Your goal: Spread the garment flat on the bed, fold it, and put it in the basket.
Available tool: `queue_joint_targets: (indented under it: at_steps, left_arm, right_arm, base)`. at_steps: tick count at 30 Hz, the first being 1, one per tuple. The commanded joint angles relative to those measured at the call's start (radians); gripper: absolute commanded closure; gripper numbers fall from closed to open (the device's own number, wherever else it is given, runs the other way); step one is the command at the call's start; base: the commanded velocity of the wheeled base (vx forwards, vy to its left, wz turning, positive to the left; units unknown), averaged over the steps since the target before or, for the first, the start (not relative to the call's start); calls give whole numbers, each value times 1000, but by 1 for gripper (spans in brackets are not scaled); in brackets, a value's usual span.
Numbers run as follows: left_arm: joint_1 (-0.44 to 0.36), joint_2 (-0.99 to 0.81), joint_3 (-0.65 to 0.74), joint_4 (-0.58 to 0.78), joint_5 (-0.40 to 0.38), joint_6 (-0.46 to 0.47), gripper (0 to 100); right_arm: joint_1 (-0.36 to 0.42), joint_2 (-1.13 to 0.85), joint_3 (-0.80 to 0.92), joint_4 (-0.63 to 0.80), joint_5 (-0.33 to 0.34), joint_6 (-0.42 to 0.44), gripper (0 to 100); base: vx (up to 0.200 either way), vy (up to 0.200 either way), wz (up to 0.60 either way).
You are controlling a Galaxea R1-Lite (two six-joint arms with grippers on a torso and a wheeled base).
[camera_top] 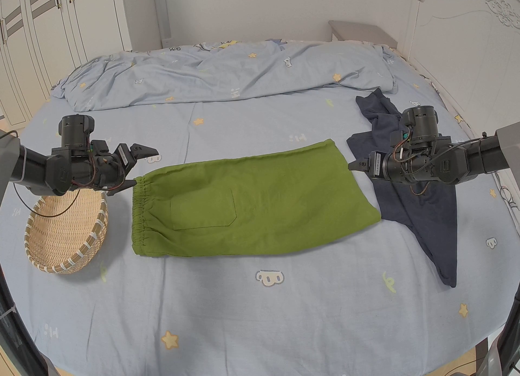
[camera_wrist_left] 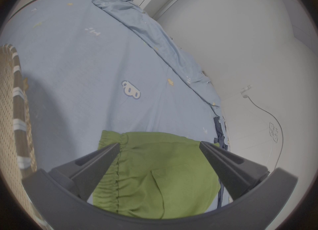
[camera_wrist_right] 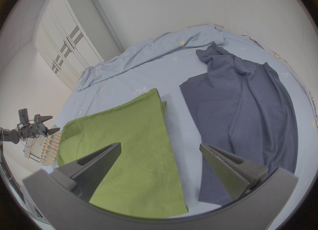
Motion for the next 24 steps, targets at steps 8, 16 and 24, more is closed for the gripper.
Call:
queue_joint_targets:
  at_steps: [8, 16, 24]
  left_arm:
    - [39, -121, 391, -152, -86, 142, 0]
    - [37, -41, 405, -182, -83, 210, 0]
    - [2, 35, 384, -248, -76, 202, 0]
  right_arm:
    - [-52, -118, 82, 32, 3, -1, 0]
    - [-23, -109, 91, 32, 3, -4, 0]
    - [-12, -108, 92, 32, 1, -4, 0]
  base:
    - [0, 0, 0]
    - [0, 0, 0]
    - [0, 0, 0]
